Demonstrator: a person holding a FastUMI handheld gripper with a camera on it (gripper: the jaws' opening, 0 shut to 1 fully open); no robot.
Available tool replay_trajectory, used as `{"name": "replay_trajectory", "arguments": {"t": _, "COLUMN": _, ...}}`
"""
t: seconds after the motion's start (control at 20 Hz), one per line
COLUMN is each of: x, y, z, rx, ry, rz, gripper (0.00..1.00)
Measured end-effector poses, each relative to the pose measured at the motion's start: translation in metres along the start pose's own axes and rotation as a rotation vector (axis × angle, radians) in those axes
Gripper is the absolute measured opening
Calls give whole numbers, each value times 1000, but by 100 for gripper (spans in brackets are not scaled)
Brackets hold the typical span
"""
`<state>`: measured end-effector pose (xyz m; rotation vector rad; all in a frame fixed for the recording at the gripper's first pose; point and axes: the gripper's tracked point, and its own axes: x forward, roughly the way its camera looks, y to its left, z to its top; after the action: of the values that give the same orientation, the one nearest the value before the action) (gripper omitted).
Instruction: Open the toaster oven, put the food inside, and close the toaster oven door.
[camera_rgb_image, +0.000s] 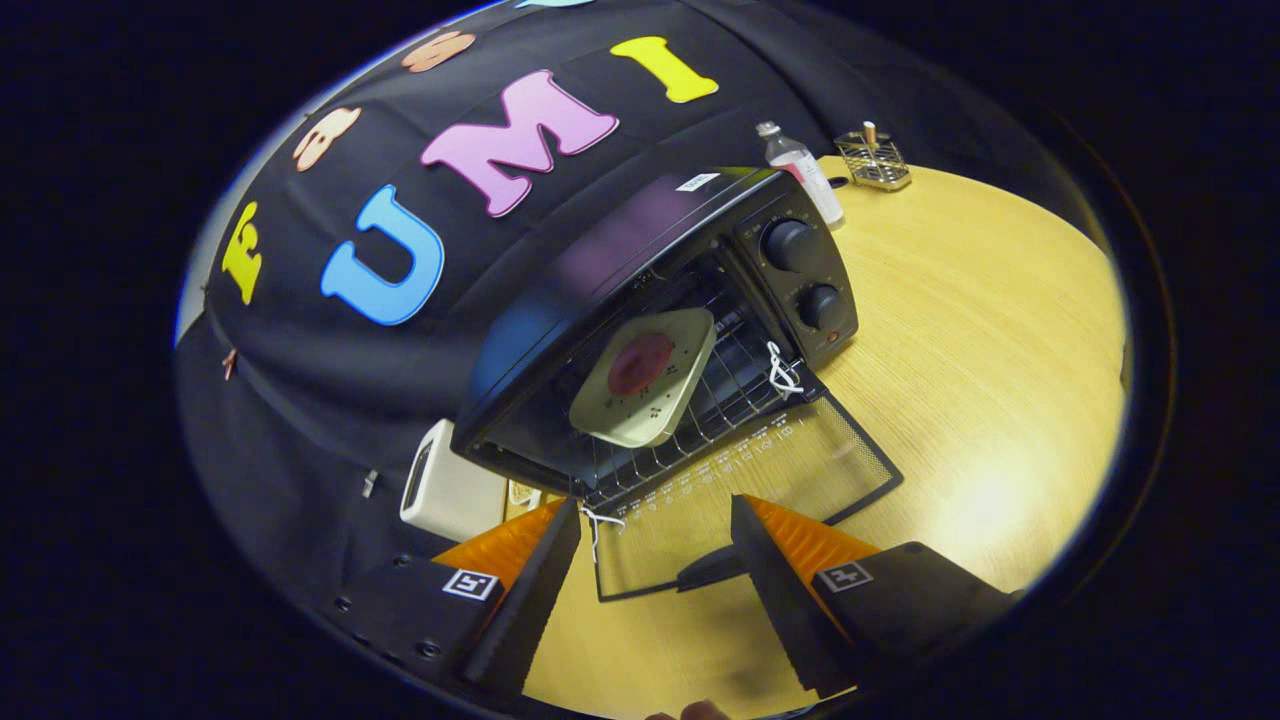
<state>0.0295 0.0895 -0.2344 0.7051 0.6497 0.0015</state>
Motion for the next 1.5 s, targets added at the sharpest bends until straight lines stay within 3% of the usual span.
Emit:
{"name": "replay_trajectory", "arguments": {"t": 0.7, "x": -21, "y": -67, "z": -61, "rx": -534, "ry": 154, "rz": -191, "gripper": 100}}
{"name": "replay_trajectory", "arguments": {"t": 0.95, "x": -10, "y": -82, "z": -83, "rx": -549, "ry": 250, "rz": -250, "gripper": 100}}
{"name": "replay_trajectory", "arguments": {"t": 1.3, "x": 30, "y": -99, "z": -84, "rx": -641, "ry": 275, "rz": -314, "gripper": 100}}
{"name": "replay_trajectory", "arguments": {"t": 1.5, "x": 45, "y": -87, "z": -83, "rx": -681, "ry": 282, "rz": -285, "gripper": 99}}
